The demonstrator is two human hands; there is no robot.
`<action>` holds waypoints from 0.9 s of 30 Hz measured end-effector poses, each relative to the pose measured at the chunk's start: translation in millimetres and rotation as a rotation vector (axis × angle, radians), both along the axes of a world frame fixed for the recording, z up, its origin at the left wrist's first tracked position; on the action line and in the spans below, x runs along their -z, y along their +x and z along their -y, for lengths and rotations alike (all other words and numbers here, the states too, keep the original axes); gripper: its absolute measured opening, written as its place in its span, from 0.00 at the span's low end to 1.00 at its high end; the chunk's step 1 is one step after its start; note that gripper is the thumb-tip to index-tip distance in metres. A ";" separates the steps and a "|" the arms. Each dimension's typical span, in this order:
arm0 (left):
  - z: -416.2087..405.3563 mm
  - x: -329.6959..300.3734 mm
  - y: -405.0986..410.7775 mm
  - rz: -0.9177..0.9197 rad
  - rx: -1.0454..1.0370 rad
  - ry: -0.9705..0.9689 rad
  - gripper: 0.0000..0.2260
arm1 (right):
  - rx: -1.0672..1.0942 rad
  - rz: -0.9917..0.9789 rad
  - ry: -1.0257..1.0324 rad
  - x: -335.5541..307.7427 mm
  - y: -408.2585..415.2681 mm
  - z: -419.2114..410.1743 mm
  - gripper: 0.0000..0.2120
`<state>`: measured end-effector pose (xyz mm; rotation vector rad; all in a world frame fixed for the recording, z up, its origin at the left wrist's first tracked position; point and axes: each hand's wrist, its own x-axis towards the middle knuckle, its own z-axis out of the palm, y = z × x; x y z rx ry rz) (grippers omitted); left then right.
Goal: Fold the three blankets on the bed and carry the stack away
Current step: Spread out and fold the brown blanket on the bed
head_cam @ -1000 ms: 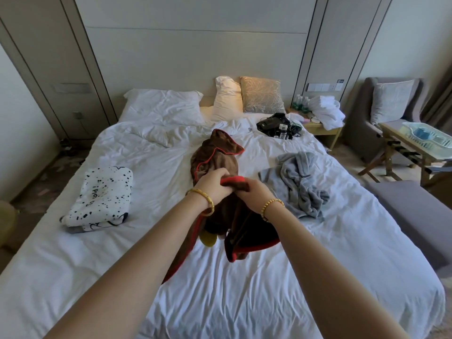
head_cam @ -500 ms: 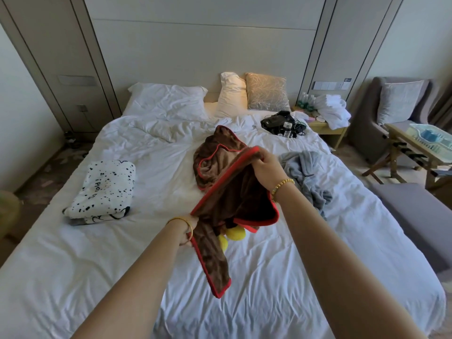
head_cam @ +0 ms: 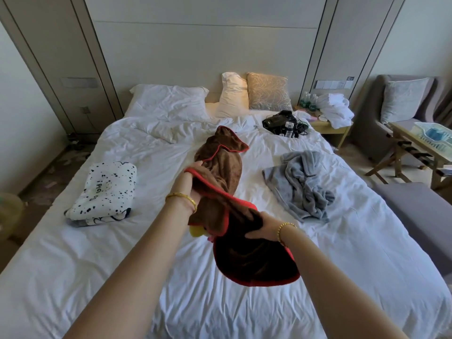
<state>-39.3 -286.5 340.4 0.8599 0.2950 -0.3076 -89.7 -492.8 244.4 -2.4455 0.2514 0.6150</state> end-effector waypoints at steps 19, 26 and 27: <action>-71.3 121.5 4.5 -0.097 0.401 1.666 0.13 | 0.205 -0.077 -0.309 51.7 -11.8 10.0 0.14; -50.1 114.1 5.9 -0.043 0.008 0.764 0.22 | 0.462 0.093 0.310 45.8 -1.0 5.0 0.18; -50.8 113.0 5.9 -0.004 0.102 0.814 0.21 | 0.510 0.071 0.316 44.9 0.2 5.9 0.18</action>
